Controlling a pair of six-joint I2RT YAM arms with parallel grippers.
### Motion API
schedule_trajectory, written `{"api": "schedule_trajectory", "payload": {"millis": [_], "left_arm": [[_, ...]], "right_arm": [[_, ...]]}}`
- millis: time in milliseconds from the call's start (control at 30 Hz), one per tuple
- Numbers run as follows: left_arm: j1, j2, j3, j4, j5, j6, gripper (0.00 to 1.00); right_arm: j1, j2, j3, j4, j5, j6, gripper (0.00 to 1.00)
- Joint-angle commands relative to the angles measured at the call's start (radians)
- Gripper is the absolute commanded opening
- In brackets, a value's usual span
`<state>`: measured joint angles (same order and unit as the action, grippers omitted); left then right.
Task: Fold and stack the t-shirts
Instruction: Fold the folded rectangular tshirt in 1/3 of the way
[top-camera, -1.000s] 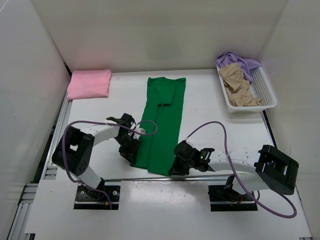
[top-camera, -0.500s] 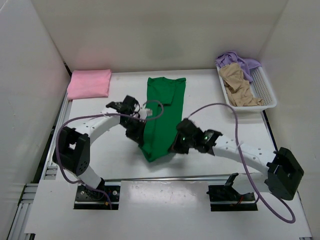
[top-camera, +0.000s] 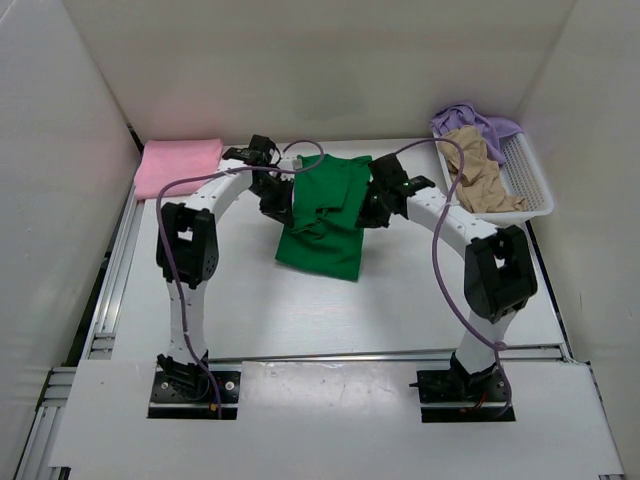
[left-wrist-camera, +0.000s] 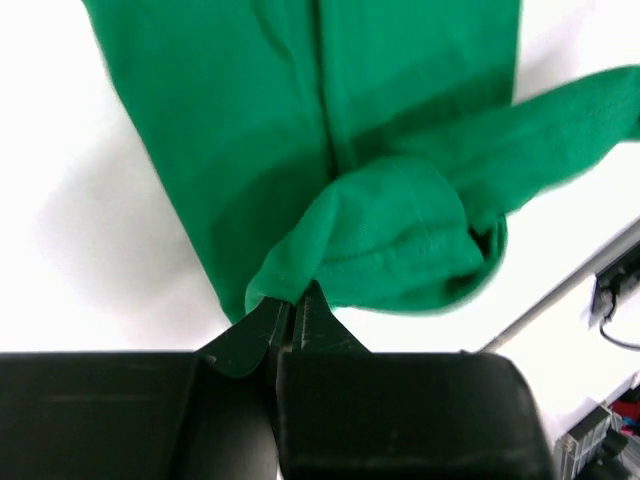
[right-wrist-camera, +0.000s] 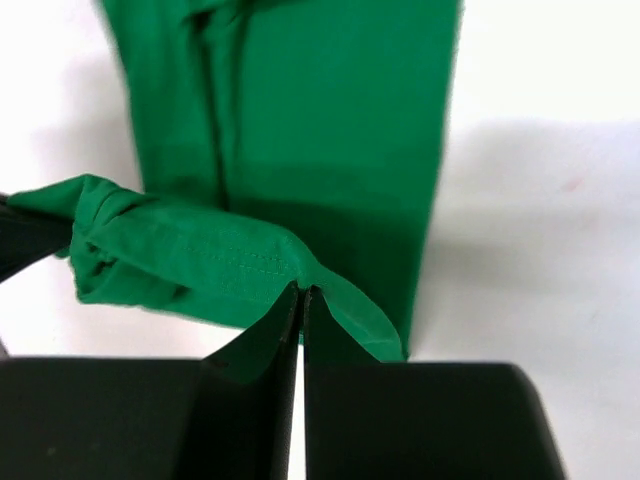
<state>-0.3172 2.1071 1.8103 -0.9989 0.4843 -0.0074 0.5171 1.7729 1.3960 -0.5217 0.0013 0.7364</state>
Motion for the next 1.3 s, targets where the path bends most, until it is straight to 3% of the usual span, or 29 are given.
{"api": "schedule_trajectory", "payload": {"millis": [0,200,300,400,433,500,533,633,667,767,800,867,933,1200,1233,1267], "left_arm": [[0.016,0.028,0.121,-0.029,0.0,0.007,0.1],[0.038,0.141,0.224,-0.029,-0.019,0.007,0.12],[0.047,0.192,0.268,-0.029,-0.019,0.007,0.24],[0.067,0.223,0.302,-0.02,-0.045,0.007,0.47],[0.079,0.223,0.314,-0.02,-0.059,0.007,0.53],[0.098,0.206,0.305,-0.02,-0.094,0.007,0.65],[0.121,0.189,0.278,-0.02,-0.104,0.007,0.65],[0.142,0.067,0.171,-0.029,-0.179,0.007,0.66],[0.153,0.023,0.033,-0.005,-0.179,0.007,0.66],[0.1,-0.11,-0.208,0.052,-0.135,0.007,0.69],[0.078,-0.122,-0.242,0.052,-0.121,0.007,0.69],[0.023,-0.122,-0.294,0.065,-0.121,0.007,0.69],[0.013,-0.092,-0.295,0.065,-0.13,0.007,0.69],[0.023,0.045,-0.186,0.074,-0.105,0.007,0.68],[0.023,0.045,-0.186,0.065,-0.093,0.007,0.66],[0.009,0.056,-0.186,0.065,-0.079,0.007,0.56]], "right_arm": [[-0.064,0.04,0.069,-0.044,-0.036,-0.052,0.0],[-0.123,0.174,0.176,-0.024,-0.101,-0.075,0.0],[-0.157,0.24,0.236,-0.024,-0.136,-0.075,0.0],[-0.189,0.324,0.287,-0.024,-0.187,-0.084,0.27],[-0.202,0.341,0.332,-0.024,-0.231,-0.084,0.47],[-0.212,0.378,0.383,-0.058,-0.259,-0.121,0.57],[-0.212,0.378,0.432,-0.087,-0.259,-0.13,0.58],[-0.221,0.311,0.388,-0.143,-0.192,-0.155,0.59],[-0.221,0.272,0.336,-0.143,-0.17,-0.155,0.6],[-0.171,0.079,0.051,-0.062,-0.202,-0.115,0.62],[-0.158,0.051,-0.071,-0.031,-0.228,-0.083,0.62],[-0.117,0.004,-0.161,0.038,-0.253,-0.034,0.64],[-0.089,0.003,-0.23,0.093,-0.285,0.027,0.64],[-0.006,0.118,-0.23,0.17,-0.305,0.129,0.64],[-0.006,0.131,-0.23,0.17,-0.305,0.138,0.62],[-0.006,0.143,-0.23,0.183,-0.305,0.138,0.49]]}}
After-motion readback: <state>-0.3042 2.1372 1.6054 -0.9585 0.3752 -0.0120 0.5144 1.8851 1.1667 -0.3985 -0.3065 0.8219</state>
